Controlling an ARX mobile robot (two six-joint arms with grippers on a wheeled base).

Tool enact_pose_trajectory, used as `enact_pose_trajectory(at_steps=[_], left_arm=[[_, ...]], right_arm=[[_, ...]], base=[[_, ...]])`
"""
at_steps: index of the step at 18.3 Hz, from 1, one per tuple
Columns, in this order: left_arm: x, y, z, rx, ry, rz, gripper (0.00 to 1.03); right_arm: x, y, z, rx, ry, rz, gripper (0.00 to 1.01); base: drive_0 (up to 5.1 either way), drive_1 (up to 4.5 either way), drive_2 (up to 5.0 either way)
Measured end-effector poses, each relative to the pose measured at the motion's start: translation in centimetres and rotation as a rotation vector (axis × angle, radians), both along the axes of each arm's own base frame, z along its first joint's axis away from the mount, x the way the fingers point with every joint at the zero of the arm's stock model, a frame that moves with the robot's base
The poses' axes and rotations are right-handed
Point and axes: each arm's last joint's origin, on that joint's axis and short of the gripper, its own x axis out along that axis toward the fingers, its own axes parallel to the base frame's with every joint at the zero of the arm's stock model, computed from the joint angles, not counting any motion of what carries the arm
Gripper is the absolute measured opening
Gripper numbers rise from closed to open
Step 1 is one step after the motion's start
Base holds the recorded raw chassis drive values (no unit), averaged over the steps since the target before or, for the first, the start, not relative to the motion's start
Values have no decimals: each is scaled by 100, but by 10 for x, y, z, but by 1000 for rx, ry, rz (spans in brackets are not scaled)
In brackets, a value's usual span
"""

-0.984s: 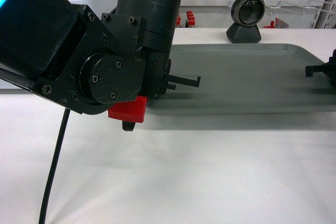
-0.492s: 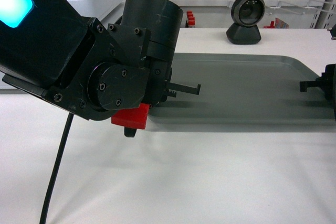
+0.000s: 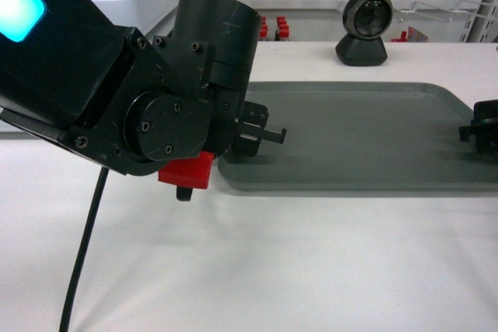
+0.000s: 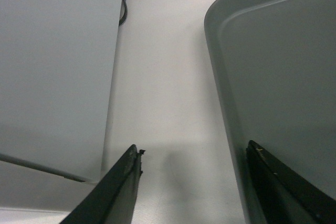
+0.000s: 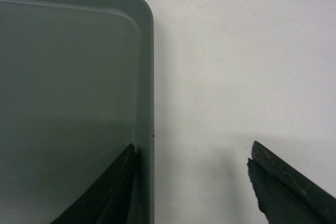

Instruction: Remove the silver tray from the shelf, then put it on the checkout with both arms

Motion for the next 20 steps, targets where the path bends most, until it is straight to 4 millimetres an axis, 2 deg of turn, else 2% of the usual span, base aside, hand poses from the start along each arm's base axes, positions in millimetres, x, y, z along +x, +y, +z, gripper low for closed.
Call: enact_pose_trajectory(at_steps=[1, 4, 7, 11, 13, 16, 18, 20], left_arm=[[0, 1, 0, 1, -1, 1, 75], [1, 1, 1, 2, -8, 1, 96], [1, 0, 11, -76, -72, -28, 98], [-2, -4, 44, -195, -192, -40, 98], [-6, -4, 60, -244, -245, -58, 98], [-18, -6, 85, -278, -314, -82, 98], [-29, -2, 105, -279, -355, -99, 98], [-32, 1, 115, -283, -375, -100, 98]], right_arm=[[0, 0, 0, -2, 0, -3, 76], [0, 0, 0, -1, -1, -4, 98], [0, 0, 0, 16, -2, 9, 98], [-1, 1, 11, 61, -23, 2, 98], [-2, 1, 27, 88, -69, -14, 98], [-7, -4, 62, 151, -164, -52, 98], [-18, -13, 89, 203, -238, -77, 98], [-24, -17, 104, 224, -276, -79, 98]], base=[[0, 0, 0], [0, 0, 0], [0, 0, 0], [0, 0, 0], [0, 0, 0], [0, 0, 0], [0, 0, 0], [0, 0, 0]])
